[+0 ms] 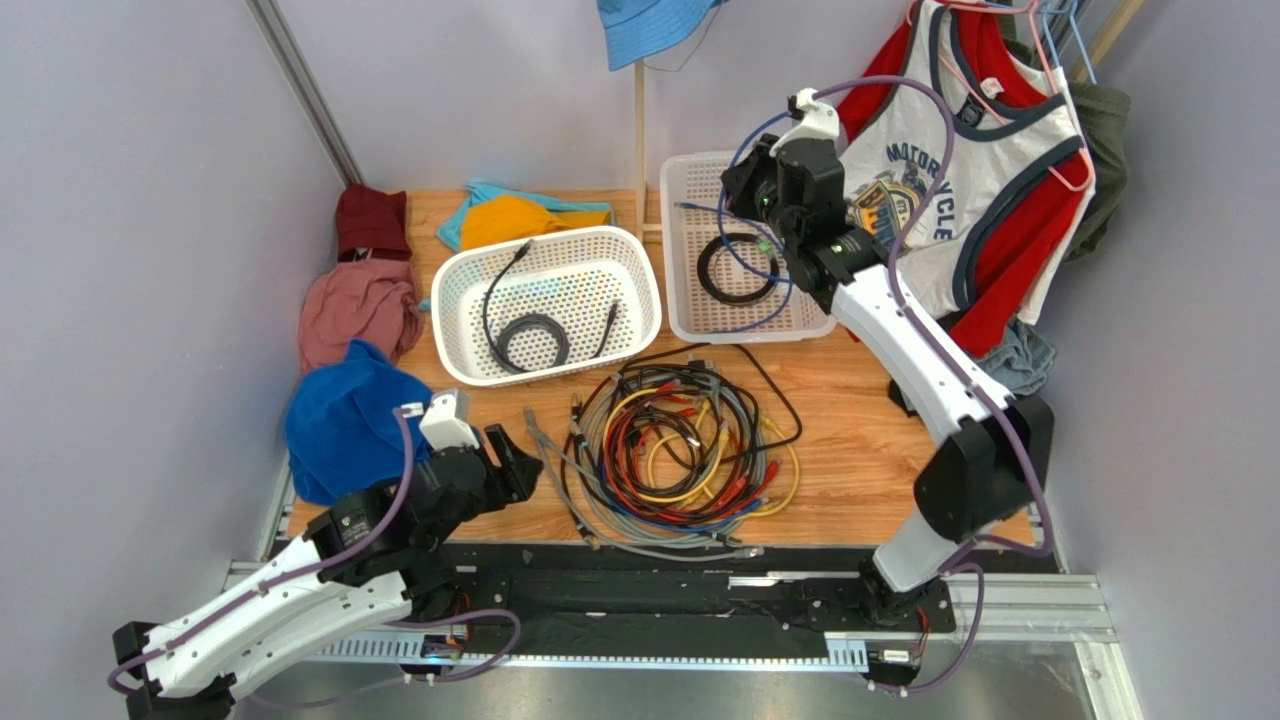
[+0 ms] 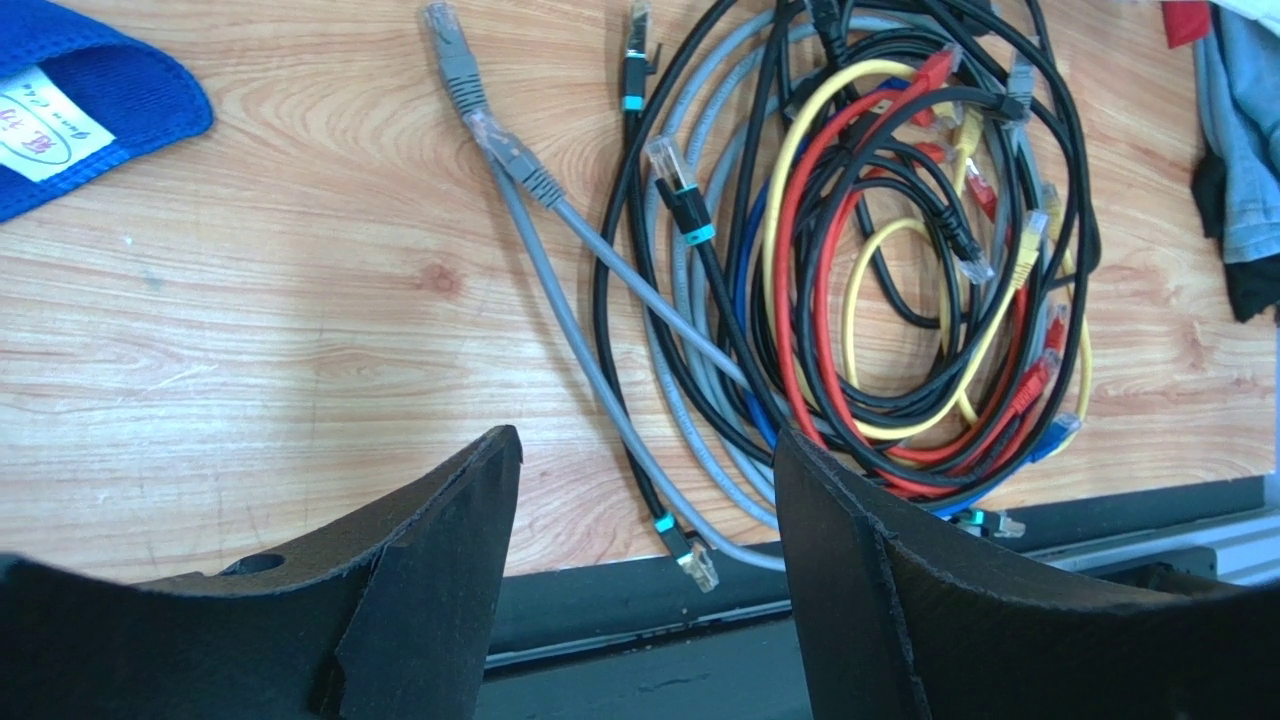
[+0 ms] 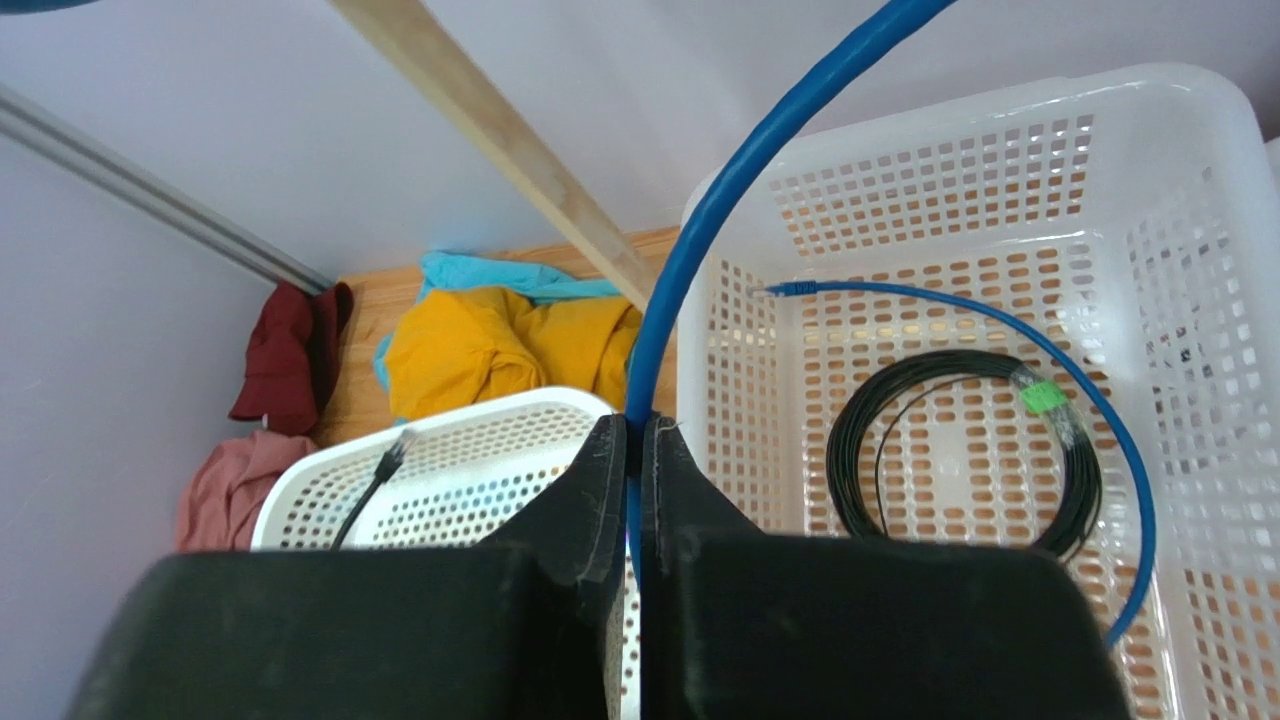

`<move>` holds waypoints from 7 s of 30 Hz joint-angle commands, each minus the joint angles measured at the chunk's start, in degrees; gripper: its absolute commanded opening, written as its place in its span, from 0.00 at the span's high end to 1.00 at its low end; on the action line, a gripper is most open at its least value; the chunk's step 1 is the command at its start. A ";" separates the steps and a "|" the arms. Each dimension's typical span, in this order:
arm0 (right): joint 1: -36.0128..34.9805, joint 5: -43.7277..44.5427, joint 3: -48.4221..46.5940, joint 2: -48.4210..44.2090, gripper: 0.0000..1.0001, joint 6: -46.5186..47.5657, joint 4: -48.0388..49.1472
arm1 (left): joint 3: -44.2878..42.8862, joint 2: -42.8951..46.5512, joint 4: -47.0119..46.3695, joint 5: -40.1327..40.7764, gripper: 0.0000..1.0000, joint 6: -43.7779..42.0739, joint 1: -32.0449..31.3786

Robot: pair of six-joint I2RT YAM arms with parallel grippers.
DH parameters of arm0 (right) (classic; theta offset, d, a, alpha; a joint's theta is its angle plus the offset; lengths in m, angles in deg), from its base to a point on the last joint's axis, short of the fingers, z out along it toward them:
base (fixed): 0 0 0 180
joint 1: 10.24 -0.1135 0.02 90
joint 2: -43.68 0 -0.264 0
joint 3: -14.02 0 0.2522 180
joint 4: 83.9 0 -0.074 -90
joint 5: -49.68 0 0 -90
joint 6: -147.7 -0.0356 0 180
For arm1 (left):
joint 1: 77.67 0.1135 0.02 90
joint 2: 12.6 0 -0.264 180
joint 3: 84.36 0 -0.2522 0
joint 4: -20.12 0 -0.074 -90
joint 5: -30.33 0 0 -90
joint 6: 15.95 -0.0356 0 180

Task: Untangle the cables

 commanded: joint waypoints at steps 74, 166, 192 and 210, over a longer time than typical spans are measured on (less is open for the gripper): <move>-57.60 26.12 41.31 -1.90 0.49 1.69 -13.51 | 6.95 -6.76 -12.29 -5.88 0.33 4.15 -0.18; -35.28 5.91 60.29 -49.80 0.57 -9.64 -14.75 | 9.42 -29.56 -39.33 -22.33 0.88 -1.46 -1.14; -35.54 9.68 56.42 -63.16 0.60 -7.18 -20.46 | -35.47 -12.47 0.72 3.52 1.00 -24.84 -1.14; -35.54 17.59 53.96 -76.51 0.61 -6.66 -25.12 | -60.62 -48.05 -18.79 -4.54 1.00 -39.44 0.52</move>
